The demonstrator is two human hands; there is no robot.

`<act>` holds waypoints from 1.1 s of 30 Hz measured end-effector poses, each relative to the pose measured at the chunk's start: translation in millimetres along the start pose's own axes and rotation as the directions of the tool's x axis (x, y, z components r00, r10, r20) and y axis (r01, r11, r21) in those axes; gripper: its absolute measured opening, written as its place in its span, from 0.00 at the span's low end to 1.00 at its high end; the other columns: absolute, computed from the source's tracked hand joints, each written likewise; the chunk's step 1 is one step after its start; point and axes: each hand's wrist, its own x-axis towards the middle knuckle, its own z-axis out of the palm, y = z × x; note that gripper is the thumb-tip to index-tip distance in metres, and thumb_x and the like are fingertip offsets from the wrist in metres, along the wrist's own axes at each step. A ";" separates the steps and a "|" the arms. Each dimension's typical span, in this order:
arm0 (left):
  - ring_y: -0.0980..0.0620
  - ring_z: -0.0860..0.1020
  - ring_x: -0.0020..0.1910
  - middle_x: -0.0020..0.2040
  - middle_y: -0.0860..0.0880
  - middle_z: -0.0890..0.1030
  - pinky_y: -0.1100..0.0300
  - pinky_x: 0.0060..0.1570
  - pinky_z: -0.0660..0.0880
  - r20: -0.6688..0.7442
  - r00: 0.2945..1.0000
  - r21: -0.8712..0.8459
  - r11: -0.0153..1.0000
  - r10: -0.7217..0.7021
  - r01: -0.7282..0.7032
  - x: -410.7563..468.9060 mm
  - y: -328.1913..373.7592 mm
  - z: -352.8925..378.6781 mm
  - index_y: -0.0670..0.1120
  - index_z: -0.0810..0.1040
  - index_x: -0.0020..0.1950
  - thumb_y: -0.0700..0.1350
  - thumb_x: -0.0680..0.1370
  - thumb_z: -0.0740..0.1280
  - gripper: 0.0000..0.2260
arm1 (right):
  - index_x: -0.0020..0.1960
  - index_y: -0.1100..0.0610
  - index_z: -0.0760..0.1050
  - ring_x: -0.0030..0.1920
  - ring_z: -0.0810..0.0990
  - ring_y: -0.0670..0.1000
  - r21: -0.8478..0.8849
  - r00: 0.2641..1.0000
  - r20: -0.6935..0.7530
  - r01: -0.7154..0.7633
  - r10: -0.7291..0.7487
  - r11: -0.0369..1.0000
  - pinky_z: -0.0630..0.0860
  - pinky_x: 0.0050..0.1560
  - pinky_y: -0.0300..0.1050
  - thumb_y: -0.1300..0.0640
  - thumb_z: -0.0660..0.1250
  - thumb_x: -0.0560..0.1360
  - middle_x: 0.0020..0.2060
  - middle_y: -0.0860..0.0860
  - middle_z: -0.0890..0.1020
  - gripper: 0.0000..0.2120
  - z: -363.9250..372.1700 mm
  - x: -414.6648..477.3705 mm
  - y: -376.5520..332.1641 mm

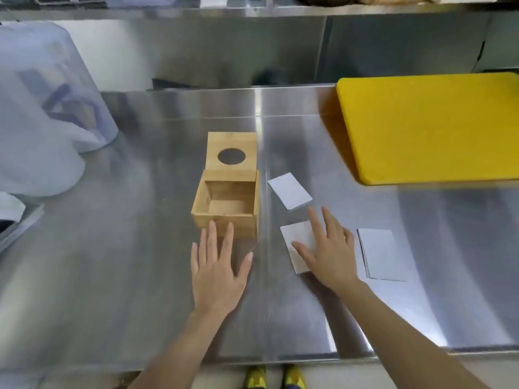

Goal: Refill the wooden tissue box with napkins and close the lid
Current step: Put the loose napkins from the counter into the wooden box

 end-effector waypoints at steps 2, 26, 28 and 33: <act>0.43 0.55 0.74 0.75 0.42 0.57 0.47 0.71 0.49 0.035 0.999 0.083 0.996 0.009 -0.012 -1.7 -1.7 2.8 0.51 0.59 0.74 0.62 0.76 0.49 0.28 | 0.73 0.51 0.56 0.70 0.64 0.57 -0.004 0.999 0.017 -0.031 0.031 1.000 0.61 0.65 0.55 0.40 0.60 0.74 0.73 0.58 0.63 0.32 7.5 -5.0 2.6; 0.46 0.54 0.75 0.75 0.44 0.59 0.51 0.71 0.47 0.169 0.986 0.169 0.985 -0.013 -0.016 -0.8 -7.5 12.3 0.51 0.60 0.73 0.64 0.75 0.43 0.30 | 0.40 0.55 0.65 0.40 0.73 0.55 0.076 0.810 0.361 -0.520 0.463 0.851 0.55 0.47 0.48 0.51 0.71 0.67 0.31 0.47 0.72 0.15 -11.1 29.8 0.5; 0.46 0.54 0.74 0.75 0.44 0.60 0.50 0.71 0.47 0.166 0.986 0.165 0.986 -0.011 -0.017 -0.6 -7.0 12.0 0.51 0.60 0.73 0.64 0.75 0.43 0.31 | 0.35 0.55 0.66 0.40 0.73 0.55 0.102 0.791 0.422 -0.528 0.444 0.843 0.58 0.46 0.49 0.54 0.70 0.67 0.31 0.48 0.73 0.13 -12.2 32.6 -0.2; 0.46 0.54 0.75 0.75 0.45 0.60 0.50 0.72 0.48 0.167 0.986 0.175 0.984 -0.019 -0.010 -0.2 -6.8 11.3 0.52 0.60 0.73 0.65 0.75 0.42 0.31 | 0.34 0.59 0.65 0.38 0.70 0.55 0.293 0.847 0.432 -0.456 0.309 0.841 0.64 0.37 0.46 0.63 0.65 0.70 0.32 0.53 0.70 0.10 -13.3 31.9 1.9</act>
